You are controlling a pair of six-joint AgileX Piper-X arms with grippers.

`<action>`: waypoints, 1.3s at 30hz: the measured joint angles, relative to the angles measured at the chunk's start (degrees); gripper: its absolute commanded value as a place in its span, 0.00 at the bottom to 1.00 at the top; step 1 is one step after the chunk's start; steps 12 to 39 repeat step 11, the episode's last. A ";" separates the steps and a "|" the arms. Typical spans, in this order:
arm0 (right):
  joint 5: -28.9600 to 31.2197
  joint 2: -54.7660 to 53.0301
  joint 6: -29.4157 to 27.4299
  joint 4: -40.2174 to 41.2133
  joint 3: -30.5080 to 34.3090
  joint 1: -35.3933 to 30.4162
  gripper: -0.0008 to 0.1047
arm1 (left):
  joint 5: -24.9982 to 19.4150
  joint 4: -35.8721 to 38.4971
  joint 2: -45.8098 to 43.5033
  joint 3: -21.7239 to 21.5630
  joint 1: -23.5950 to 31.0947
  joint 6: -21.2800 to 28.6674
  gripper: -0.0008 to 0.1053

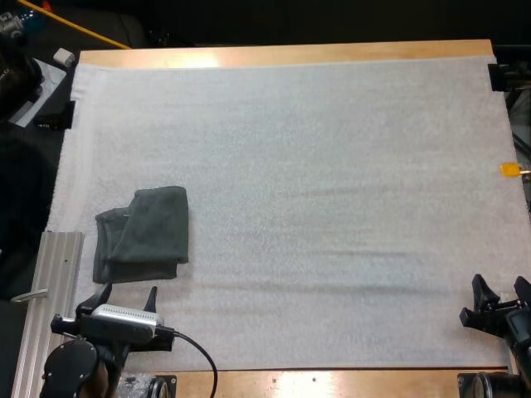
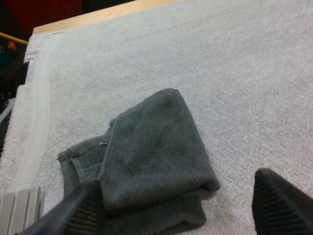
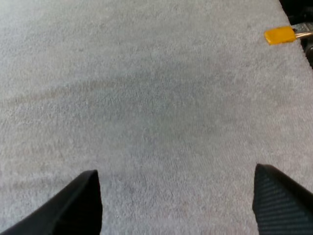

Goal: Pick towel from pile, fold and stack

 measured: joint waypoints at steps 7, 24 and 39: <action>0.14 0.00 0.00 -0.12 0.01 0.00 0.60 | 0.00 0.00 0.00 -0.04 0.00 0.00 0.59; 0.14 0.00 0.00 -0.33 0.01 0.00 0.60 | 0.00 0.00 0.00 -0.04 0.00 0.00 0.59; 0.14 0.00 0.00 -0.33 0.01 0.00 0.60 | 0.00 0.00 0.00 -0.04 0.00 0.00 0.59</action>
